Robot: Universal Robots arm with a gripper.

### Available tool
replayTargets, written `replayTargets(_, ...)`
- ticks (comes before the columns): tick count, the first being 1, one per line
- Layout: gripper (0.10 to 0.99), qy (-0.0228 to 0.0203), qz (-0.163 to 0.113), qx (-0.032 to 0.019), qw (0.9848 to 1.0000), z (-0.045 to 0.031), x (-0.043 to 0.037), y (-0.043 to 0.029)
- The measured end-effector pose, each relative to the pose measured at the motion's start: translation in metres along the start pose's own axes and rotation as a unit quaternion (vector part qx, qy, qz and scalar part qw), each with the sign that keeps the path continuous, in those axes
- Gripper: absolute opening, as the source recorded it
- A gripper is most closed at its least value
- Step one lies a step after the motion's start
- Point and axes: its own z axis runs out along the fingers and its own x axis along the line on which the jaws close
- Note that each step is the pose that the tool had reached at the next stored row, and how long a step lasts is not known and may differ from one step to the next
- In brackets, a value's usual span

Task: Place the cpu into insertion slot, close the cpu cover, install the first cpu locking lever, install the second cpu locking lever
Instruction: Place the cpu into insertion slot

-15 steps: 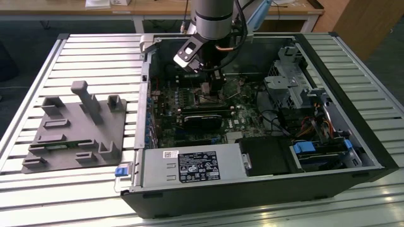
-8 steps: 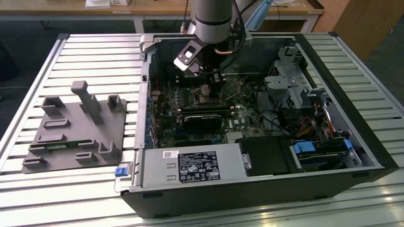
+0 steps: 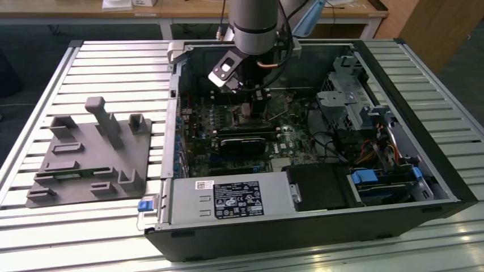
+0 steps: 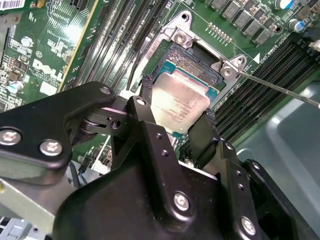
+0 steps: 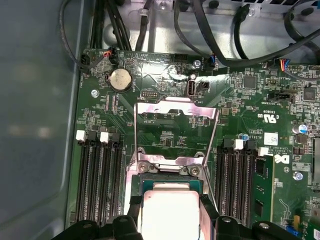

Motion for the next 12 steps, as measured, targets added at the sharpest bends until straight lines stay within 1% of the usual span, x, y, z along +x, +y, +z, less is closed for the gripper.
replayTargets(8,0.537,0.0001,0.000,-0.0001,1.0000,0.0010,0.0000,-0.0001)
replayTargets(12,0.537,-0.0001,0.002,0.0000,1.0000,0.0029,0.0001,-0.0001)
